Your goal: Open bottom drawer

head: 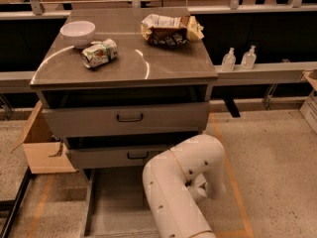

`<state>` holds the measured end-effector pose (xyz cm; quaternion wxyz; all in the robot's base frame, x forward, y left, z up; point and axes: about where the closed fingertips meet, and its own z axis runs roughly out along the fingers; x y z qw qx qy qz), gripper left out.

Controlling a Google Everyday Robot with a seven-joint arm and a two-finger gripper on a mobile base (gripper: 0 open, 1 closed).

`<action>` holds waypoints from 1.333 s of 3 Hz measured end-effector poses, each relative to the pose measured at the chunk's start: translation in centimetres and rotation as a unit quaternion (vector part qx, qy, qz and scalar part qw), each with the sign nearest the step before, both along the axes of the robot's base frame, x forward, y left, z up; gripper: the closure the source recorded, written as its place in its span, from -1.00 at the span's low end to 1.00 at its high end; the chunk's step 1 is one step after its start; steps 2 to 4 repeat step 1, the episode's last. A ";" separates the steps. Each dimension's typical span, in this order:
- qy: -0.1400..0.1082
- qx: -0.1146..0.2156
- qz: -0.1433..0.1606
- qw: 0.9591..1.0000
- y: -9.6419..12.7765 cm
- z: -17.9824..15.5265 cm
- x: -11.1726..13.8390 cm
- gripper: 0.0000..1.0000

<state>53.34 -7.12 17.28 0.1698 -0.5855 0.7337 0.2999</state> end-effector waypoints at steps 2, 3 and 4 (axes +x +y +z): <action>-0.019 -0.003 -0.014 1.000 -0.7 0.4 1.2 0.67; -0.019 -0.003 -0.014 1.000 -0.7 0.4 1.2 0.67; -0.019 -0.003 -0.014 1.000 -0.7 0.4 1.2 0.67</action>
Offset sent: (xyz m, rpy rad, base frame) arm 0.0000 0.0000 0.0000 0.0000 0.0000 0.0000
